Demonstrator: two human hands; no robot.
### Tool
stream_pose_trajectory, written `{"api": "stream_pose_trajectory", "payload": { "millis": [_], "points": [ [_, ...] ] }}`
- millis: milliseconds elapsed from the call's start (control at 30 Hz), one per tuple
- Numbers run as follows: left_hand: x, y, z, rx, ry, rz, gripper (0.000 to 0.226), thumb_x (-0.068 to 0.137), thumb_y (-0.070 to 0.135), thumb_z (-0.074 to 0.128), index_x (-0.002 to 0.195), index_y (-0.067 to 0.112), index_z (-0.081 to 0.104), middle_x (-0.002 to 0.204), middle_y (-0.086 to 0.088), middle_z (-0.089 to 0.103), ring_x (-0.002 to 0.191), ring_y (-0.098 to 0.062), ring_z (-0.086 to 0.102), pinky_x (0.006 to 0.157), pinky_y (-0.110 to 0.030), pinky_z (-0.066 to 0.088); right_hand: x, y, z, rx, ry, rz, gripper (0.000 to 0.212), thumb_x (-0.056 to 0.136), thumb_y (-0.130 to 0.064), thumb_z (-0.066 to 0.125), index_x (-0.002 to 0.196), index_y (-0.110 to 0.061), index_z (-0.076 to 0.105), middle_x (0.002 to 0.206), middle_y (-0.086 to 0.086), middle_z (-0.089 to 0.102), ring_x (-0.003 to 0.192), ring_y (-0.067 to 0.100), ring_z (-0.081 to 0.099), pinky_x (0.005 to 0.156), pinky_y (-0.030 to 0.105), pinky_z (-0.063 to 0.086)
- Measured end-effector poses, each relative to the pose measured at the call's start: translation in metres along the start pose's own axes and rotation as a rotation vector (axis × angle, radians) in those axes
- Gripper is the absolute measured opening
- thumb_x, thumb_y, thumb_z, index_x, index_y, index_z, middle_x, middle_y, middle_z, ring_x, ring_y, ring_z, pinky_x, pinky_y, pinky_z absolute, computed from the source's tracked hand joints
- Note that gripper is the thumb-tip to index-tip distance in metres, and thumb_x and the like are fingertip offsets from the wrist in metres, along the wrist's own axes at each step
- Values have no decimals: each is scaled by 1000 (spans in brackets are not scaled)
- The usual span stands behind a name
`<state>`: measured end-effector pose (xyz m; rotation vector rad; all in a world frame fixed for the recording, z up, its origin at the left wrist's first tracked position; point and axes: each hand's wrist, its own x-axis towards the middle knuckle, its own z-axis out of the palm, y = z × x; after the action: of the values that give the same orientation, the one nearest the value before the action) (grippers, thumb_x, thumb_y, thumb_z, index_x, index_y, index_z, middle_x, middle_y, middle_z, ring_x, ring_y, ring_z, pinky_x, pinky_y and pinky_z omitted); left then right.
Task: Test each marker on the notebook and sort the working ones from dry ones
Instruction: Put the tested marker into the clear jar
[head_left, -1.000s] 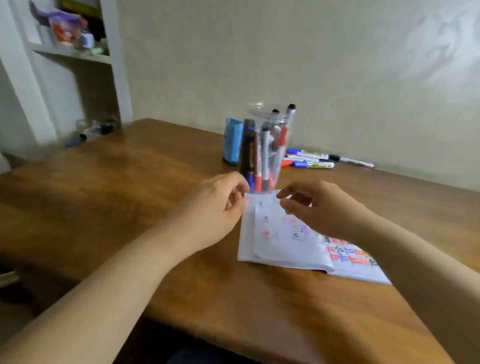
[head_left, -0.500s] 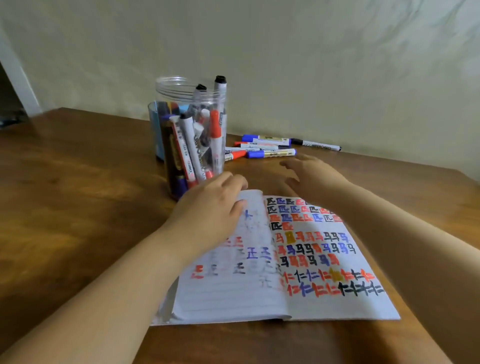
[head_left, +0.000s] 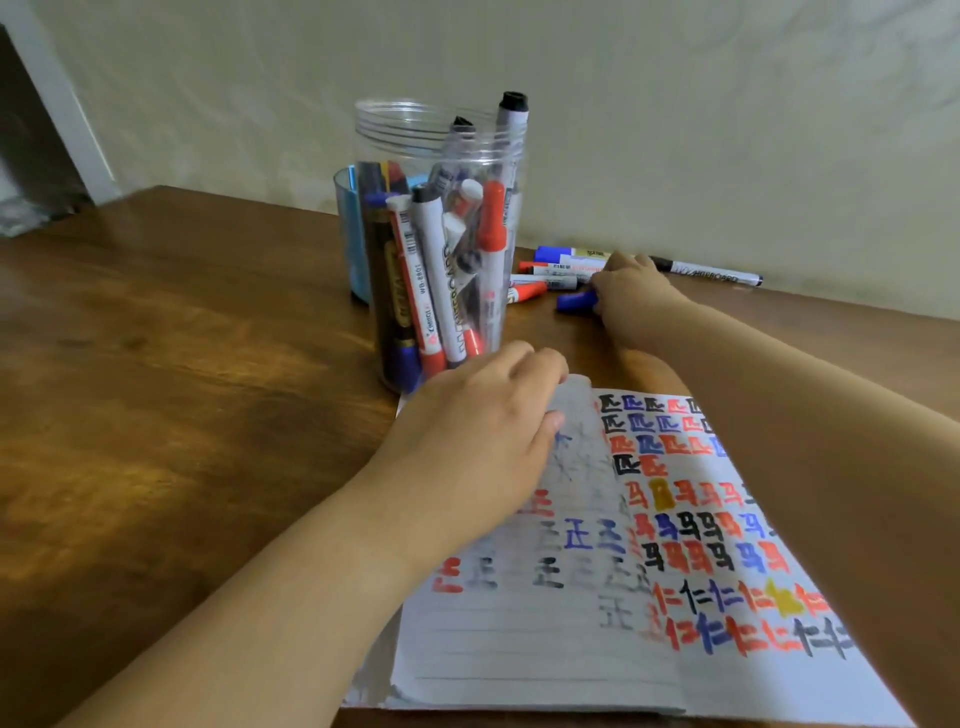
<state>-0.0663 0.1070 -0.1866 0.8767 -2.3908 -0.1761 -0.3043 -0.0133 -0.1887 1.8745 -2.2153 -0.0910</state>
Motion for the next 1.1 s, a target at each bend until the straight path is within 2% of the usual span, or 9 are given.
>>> {"api": "stream_pose_trajectory", "payload": {
  "millis": [167,433,533,667,767,833,933,1000,1100],
  "points": [
    [-1,2,-1,-19,24,18,26,93,31,44,119,24,45,109,7,50,98,-12,50,75,-27,44,-35,1,-14,78,51,-83,30,98,-27,43,124,-13,51,124,14,49,113,32,45,91,37,35],
    [-1,12,1,47,85,153,31,85,21,61,113,8,56,110,-9,53,99,-28,53,80,-46,49,-172,-15,-53,341,157,-272,22,96,-26,50,114,-16,55,108,3,58,91,25,54,77,38,46],
    [-7,27,-1,92,-64,147,34,95,31,43,125,15,47,123,-3,49,111,-22,46,92,-40,41,-219,-22,-60,288,203,-301,26,97,-30,47,112,-12,57,105,4,58,92,25,55,73,34,42],
    [-11,48,-4,11,-336,116,22,96,31,40,113,18,47,111,0,53,100,-16,48,81,-27,39,-253,-24,-56,155,221,-268,27,97,-32,43,105,-12,59,96,4,59,83,25,59,64,31,43],
    [-11,57,-7,-63,-394,107,21,97,30,39,111,18,49,108,2,53,97,-15,51,81,-29,41,-266,-25,-55,170,306,-280,13,81,-25,66,84,-13,64,72,-1,59,57,16,58,50,19,39],
    [-14,60,-6,-110,-400,84,21,97,30,39,109,18,50,108,0,55,97,-17,52,84,-34,43,-271,-31,-55,129,273,-269,25,70,-18,80,89,-12,65,77,-2,61,63,13,59,56,17,40],
    [-20,61,2,-120,-403,70,21,97,29,38,111,17,49,116,-1,54,104,-15,50,87,-28,40,-276,-35,-44,152,152,-220,32,92,-25,38,117,-10,52,106,6,55,95,23,56,78,29,44],
    [-24,59,5,-152,-419,81,22,98,29,38,114,18,49,122,-1,53,109,-14,49,89,-24,38,-279,-38,-40,225,146,-184,44,87,-33,20,106,-12,55,95,4,57,81,24,59,64,34,48],
    [-26,56,1,-237,-434,86,24,98,30,38,115,18,50,124,2,54,111,-11,49,85,-19,36,-281,-38,-40,292,248,-189,32,88,-35,32,89,-16,59,73,0,60,57,21,58,44,28,41]
  ]
}}
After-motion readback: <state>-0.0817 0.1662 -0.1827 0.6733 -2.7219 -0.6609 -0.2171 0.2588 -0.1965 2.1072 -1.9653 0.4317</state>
